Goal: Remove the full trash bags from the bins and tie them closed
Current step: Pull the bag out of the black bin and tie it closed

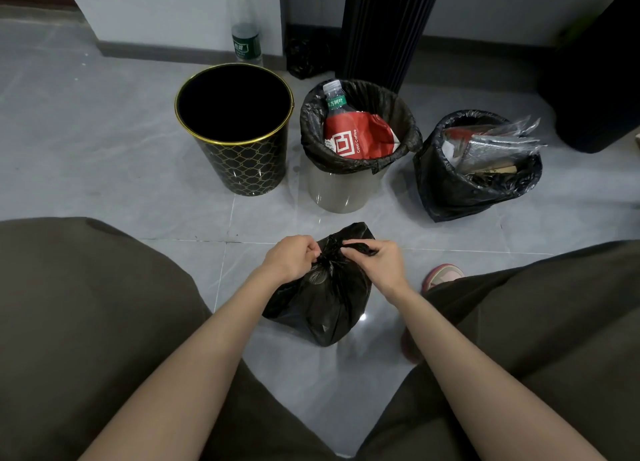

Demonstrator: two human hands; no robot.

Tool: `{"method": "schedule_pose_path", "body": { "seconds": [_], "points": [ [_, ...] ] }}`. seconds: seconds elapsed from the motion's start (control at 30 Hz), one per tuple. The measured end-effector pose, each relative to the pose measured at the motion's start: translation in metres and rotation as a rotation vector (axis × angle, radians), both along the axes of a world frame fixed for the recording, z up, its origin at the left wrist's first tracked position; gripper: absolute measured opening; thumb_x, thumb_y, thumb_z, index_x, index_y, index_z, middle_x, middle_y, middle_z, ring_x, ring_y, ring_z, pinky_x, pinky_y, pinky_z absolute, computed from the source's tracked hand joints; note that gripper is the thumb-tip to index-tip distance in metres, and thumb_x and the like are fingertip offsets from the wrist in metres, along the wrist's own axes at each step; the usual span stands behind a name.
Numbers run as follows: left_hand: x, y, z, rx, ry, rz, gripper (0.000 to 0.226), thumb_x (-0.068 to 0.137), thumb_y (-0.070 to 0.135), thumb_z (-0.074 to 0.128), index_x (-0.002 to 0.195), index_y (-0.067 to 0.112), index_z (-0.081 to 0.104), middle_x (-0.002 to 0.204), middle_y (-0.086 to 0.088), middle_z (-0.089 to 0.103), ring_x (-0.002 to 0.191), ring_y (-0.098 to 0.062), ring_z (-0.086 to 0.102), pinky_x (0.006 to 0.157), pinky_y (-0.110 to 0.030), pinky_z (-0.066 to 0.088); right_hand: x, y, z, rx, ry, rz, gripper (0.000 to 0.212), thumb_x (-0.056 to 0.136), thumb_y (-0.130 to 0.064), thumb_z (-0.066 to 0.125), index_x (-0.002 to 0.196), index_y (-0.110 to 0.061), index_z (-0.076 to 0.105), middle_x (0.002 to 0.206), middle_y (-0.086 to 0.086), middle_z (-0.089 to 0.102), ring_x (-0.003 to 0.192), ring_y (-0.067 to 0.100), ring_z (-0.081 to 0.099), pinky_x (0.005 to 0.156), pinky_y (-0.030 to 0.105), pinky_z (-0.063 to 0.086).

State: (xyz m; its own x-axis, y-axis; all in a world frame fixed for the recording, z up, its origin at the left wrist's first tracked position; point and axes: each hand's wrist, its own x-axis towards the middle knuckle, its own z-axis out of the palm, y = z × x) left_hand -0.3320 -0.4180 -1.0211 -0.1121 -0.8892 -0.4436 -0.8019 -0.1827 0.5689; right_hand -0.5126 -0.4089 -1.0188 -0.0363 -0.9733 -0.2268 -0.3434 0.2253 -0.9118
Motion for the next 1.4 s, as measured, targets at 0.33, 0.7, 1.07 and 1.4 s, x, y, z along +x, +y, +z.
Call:
{"method": "schedule_pose_path", "body": {
  "seconds": [0.33, 0.7, 1.07, 1.4],
  "points": [
    [0.001, 0.007, 0.006, -0.055, -0.049, -0.026, 0.014, 0.096, 0.022, 0.049, 0.098, 0.02, 0.063, 0.097, 0.002, 0.064, 0.095, -0.02, 0.06, 0.084, -0.033, 0.048, -0.008, -0.001, 0.006, 0.169, -0.021, -0.101, 0.016, 0.077, -0.013, 0.076, 0.093, -0.011, 0.076, 0.089, 0.002, 0.074, 0.086, 0.016, 0.07, 0.087, 0.033, 0.056],
    [0.02, 0.012, 0.012, 0.172, 0.127, -0.001, 0.043, 0.087, 0.023, 0.064, 0.127, 0.012, 0.05, 0.124, -0.008, 0.056, 0.11, -0.022, 0.056, 0.086, -0.02, 0.039, 0.022, -0.014, 0.036, -0.193, 0.977, 0.685, 0.033, 0.086, -0.021, 0.059, 0.117, -0.032, 0.063, 0.123, -0.008, 0.06, 0.116, 0.021, 0.041, 0.095, 0.034, 0.032],
    [0.007, 0.028, -0.005, 0.043, 0.012, -0.053, 0.06, 0.074, 0.046, 0.072, 0.125, 0.02, 0.053, 0.12, 0.0, 0.059, 0.109, -0.02, 0.057, 0.093, -0.035, 0.047, 0.027, -0.02, 0.025, -0.137, 1.047, 0.769, 0.023, 0.09, -0.025, 0.052, 0.097, -0.034, 0.071, 0.095, -0.006, 0.066, 0.104, 0.023, 0.041, 0.086, 0.036, 0.03],
    [0.053, 0.003, 0.0, -0.161, 0.039, 0.28, 0.048, 0.075, 0.036, 0.074, 0.117, 0.018, 0.058, 0.113, -0.002, 0.064, 0.105, -0.017, 0.06, 0.091, -0.036, 0.05, 0.073, -0.049, 0.023, -0.106, 0.87, 0.585, 0.021, 0.092, -0.024, 0.05, 0.094, -0.026, 0.071, 0.091, 0.004, 0.067, 0.11, 0.026, 0.044, 0.076, 0.035, 0.038]
  ]
}}
